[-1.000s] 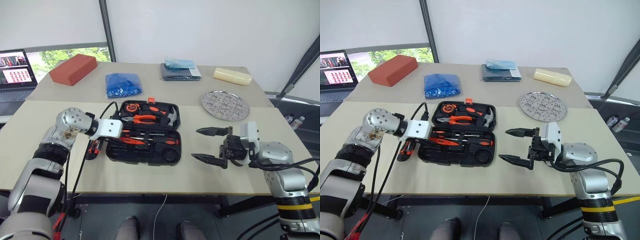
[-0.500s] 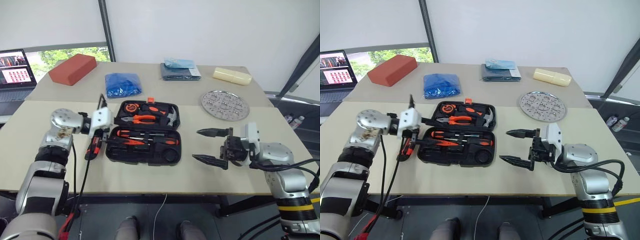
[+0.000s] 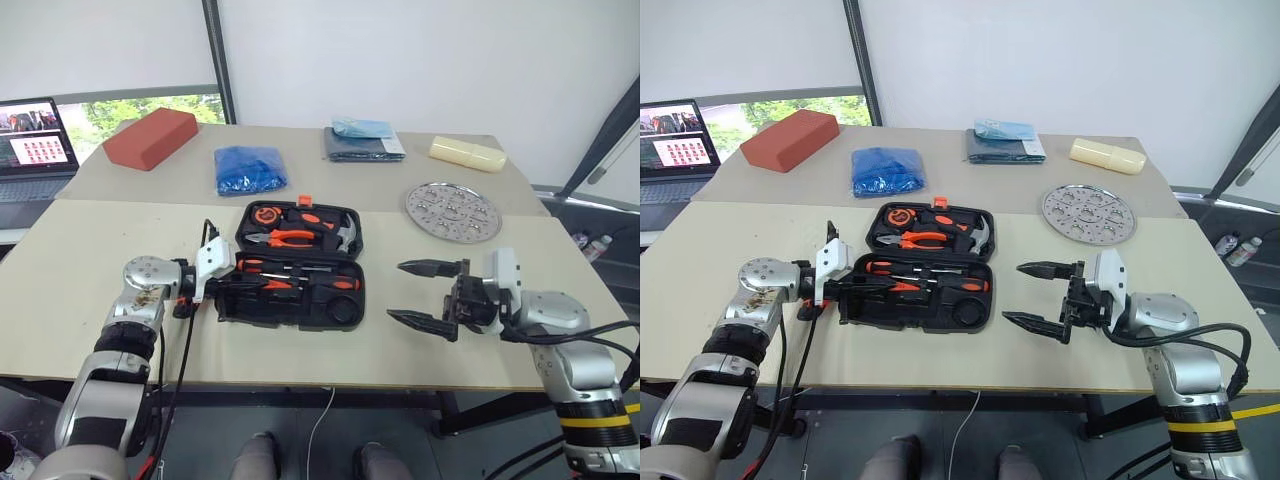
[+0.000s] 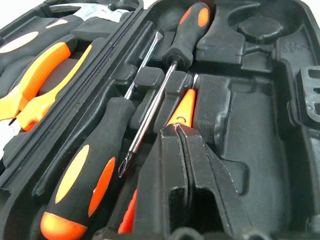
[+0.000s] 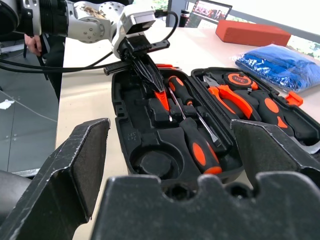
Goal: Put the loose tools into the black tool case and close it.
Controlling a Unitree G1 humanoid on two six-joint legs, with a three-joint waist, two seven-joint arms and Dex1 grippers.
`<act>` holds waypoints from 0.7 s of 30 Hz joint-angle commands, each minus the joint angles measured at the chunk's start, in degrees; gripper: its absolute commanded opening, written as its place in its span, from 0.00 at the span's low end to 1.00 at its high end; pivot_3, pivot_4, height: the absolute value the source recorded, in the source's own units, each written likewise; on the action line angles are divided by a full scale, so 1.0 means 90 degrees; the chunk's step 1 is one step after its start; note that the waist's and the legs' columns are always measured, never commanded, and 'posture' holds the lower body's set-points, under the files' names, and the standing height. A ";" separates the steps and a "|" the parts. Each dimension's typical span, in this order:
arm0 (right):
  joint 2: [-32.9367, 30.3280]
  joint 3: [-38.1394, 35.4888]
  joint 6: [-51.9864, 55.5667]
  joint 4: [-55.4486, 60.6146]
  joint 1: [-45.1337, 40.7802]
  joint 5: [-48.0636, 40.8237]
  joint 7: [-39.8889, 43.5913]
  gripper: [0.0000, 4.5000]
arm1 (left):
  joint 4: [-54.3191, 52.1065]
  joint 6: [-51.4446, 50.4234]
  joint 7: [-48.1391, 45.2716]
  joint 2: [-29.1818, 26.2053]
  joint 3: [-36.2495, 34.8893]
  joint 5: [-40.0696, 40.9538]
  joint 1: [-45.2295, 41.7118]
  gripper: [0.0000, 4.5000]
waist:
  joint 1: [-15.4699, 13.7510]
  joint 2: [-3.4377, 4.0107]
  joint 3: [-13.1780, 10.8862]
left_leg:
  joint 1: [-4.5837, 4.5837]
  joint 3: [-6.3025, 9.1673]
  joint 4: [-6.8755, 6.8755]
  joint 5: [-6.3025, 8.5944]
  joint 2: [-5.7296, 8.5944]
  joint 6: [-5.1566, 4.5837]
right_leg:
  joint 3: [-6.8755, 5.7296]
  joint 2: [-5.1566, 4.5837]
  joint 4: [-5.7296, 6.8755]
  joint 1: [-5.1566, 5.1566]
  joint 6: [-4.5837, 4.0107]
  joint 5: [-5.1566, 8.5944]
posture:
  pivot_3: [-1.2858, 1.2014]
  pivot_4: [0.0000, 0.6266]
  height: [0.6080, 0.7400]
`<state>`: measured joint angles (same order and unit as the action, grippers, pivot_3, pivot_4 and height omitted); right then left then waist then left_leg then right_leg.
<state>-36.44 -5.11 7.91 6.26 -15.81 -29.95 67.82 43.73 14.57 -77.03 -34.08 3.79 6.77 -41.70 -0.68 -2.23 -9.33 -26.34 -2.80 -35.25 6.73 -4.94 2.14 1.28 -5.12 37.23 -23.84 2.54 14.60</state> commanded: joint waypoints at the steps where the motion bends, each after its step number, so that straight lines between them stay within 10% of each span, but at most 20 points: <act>1: -0.0059 -0.0203 -0.0014 0.0230 0.0034 -0.0146 -0.0053 1.00 | -0.0088 -0.0236 0.0270 -0.0086 0.0061 -0.0181 0.0146 0.01 | 0.0000 0.0001 0.0000 | 0.0002 0.0000 0.0000 0.0000 0.0000 0.0000 | 0.0000 0.0000 0.0000 0.0002 0.0000 0.0000 | 0.52 0.24 1.00; 16: 0.0050 -0.0072 -0.0084 0.0080 -0.0147 -0.0106 -0.0063 1.00 | -0.1391 -0.1501 0.0709 -0.0261 -0.0262 0.0361 0.0938 0.01 | 0.0061 0.0065 0.0040 | 0.0099 -0.0004 0.0014 0.0002 0.0000 0.0002 | 0.0002 -0.0003 -0.0008 0.0089 0.0016 0.0014 | 0.52 0.24 1.00; 21: 0.0174 -0.0065 -0.0439 -0.0174 -0.0233 0.0067 -0.0041 1.00 | -0.2716 -0.1366 0.0669 -0.0241 -0.1613 0.1851 0.1661 0.34 | 0.0127 0.0049 0.0031 | 0.0087 0.0001 0.0021 0.0001 -0.0003 0.0001 | 0.0002 -0.0001 -0.0009 0.0076 -0.0009 0.0001 | 0.52 0.24 1.00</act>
<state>-34.86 -4.82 6.21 4.74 -17.09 -29.41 67.42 24.84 2.36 -70.96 -34.88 -6.02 18.62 -27.46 0.47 -1.79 -9.05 -25.59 -2.79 -35.05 6.74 -4.96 2.15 1.30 -5.13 37.13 -23.16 2.47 14.62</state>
